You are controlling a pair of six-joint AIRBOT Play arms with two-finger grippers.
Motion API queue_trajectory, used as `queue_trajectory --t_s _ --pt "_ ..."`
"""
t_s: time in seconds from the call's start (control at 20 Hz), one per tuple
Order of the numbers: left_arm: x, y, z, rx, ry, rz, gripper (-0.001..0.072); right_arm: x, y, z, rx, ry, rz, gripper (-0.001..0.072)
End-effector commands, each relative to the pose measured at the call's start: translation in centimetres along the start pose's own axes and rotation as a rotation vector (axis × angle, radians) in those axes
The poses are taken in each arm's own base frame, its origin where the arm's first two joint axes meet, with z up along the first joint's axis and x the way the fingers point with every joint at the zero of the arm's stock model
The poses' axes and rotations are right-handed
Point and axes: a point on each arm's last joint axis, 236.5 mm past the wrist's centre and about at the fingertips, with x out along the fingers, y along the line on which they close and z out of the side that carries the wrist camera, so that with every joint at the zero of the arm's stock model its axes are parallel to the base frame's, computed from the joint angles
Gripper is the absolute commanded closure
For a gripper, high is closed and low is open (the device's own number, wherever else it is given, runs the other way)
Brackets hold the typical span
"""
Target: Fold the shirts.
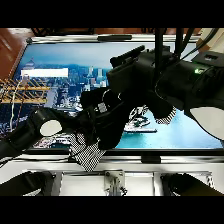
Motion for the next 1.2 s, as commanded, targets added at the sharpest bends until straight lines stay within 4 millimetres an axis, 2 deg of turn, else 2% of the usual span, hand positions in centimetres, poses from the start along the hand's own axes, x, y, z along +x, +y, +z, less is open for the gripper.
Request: queue_trajectory --t_s 0.0,0.15,0.3,0.45,0.55,0.6,0.65,0.7,0.8,0.85,0.9,1.05,1.15 --pt "0.1 2.7 0.2 -0.098 -0.035 0.039 0.0662 -0.1 0.3 -1.8 0.013 0.075 0.013 0.0651" --pt "-0.5 5.1 -0.2 -0.155 -0.056 0.078 0.0663 -0.3 1.0 -3.2 0.044 0.137 0.038 0.0651" --pt "-0.6 5.2 -0.1 -0.18 -0.069 0.07 0.0663 -0.4 0.9 -3.9 0.051 0.168 0.033 0.0651" --pt "-0.6 5.1 0.0 -0.183 -0.071 0.065 0.0663 -0.3 -0.8 -3.7 0.066 0.158 -0.039 0.0651" --pt "-0.6 5.1 0.0 -0.182 -0.072 0.066 0.0663 -0.3 -1.1 -3.9 0.074 0.163 -0.053 0.063" --pt "-0.7 5.1 0.0 -0.182 -0.073 0.065 0.0662 -0.3 -1.0 -3.9 0.075 0.163 -0.051 0.0432" --pt "-0.7 5.1 0.0 -0.182 -0.074 0.066 0.0663 -0.3 -1.0 -4.0 0.076 0.166 -0.051 0.0165" --pt "-0.9 5.1 0.1 -0.181 -0.078 0.068 0.0663 -0.4 -1.2 -4.1 0.074 0.174 -0.058 0.0125" --pt "-1.2 5.0 0.1 -0.178 -0.081 0.069 0.0663 -0.7 -2.5 -4.0 0.074 0.174 -0.11 0.0123" --pt "-1.3 4.8 0.0 -0.177 -0.074 0.064 0.0663 -1.3 -4.0 -3.7 0.074 0.171 -0.164 0.0083" --pt "-1.3 4.5 -0.4 -0.17 -0.057 0.052 0.0662 -2.2 -6.4 -3.3 0.094 0.172 -0.229 0.0083" --pt "-1.2 3.4 -1.6 -0.145 -0.002 0.012 0.0663 -6.8 -16.6 -2.5 0.232 0.161 -0.453 0.0083" --pt "-1.3 3.4 -1.7 -0.137 0.002 0.01 0.0663 -9.9 -23.1 -5.3 0.322 0.236 -0.579 0.0084"
